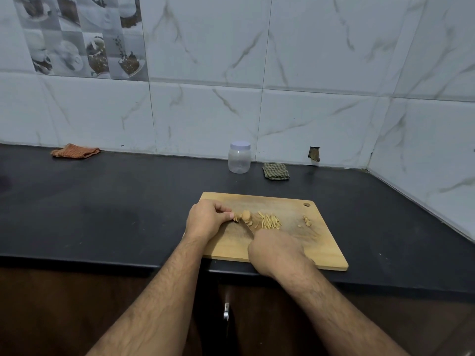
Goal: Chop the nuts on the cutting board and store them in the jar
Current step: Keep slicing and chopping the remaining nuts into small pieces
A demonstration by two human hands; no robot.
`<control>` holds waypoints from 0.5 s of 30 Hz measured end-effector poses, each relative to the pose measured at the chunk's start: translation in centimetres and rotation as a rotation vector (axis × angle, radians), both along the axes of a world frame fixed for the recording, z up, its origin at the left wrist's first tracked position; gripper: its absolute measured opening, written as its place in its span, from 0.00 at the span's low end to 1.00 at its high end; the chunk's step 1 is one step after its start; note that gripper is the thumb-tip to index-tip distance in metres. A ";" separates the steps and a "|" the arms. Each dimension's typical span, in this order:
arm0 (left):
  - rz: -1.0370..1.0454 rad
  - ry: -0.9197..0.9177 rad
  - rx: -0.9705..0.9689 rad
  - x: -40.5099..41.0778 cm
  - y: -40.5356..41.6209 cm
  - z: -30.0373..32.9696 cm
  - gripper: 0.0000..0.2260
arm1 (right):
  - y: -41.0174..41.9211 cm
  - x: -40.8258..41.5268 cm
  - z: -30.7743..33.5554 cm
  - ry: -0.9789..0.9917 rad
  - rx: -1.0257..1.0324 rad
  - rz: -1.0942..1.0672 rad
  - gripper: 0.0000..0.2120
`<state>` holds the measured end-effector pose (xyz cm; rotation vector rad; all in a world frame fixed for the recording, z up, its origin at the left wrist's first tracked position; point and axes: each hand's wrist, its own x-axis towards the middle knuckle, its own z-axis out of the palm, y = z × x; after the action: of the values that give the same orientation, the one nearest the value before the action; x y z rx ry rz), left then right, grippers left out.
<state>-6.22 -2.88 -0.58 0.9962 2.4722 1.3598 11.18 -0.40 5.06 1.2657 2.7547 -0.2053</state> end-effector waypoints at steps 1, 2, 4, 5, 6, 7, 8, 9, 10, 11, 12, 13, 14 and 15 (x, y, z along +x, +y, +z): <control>-0.002 -0.001 0.000 0.0 0.0 0.0 0.03 | 0.1 -0.2 0.1 0.021 0.003 -0.003 0.13; -0.003 -0.001 0.000 0.0 0.0 0.0 0.02 | 0.2 -0.4 0.3 0.034 0.008 -0.001 0.13; -0.004 0.007 -0.003 0.0 0.0 0.0 0.02 | 0.4 -1.1 0.3 0.037 0.012 0.004 0.13; -0.004 0.013 -0.002 0.1 0.0 0.0 0.02 | 0.4 -1.4 0.3 0.032 0.009 0.007 0.13; -0.003 0.016 0.001 0.1 0.1 0.0 0.02 | 0.4 -1.6 0.3 0.026 0.007 0.009 0.13; -0.003 0.017 0.005 0.1 0.1 0.0 0.02 | 0.5 -1.8 0.3 0.021 0.008 0.012 0.14; -0.002 0.018 0.007 0.1 0.1 -0.1 0.02 | 0.5 -2.0 0.2 0.020 0.010 0.013 0.14; -0.002 0.022 0.006 0.1 0.1 -0.1 0.02 | 0.6 -2.1 0.1 0.023 0.012 0.013 0.14; 0.000 0.027 0.004 0.0 0.2 -0.1 0.01 | 0.6 -2.2 0.0 0.032 0.015 0.011 0.14; 0.001 0.033 0.001 0.0 0.2 -0.1 0.01 | 0.6 -2.2 0.0 0.045 0.018 0.010 0.14; 0.001 0.037 -0.001 0.0 0.2 -0.1 0.01 | 0.7 -2.3 -0.1 0.059 0.021 0.009 0.14; 0.002 0.039 -0.003 0.0 0.2 -0.1 0.01 | 0.7 -2.3 -0.1 0.070 0.024 0.011 0.15; 0.003 0.040 -0.006 0.0 0.3 -0.1 0.01 | 0.7 -2.4 -0.1 0.077 0.025 0.013 0.15; 0.002 0.042 -0.010 0.0 0.3 -0.1 0.01 | 0.6 -2.5 -0.1 0.082 0.025 0.016 0.15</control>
<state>-6.24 -2.62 -0.71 1.0300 2.5083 1.3394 8.70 0.24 5.00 1.2685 2.8437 -0.2264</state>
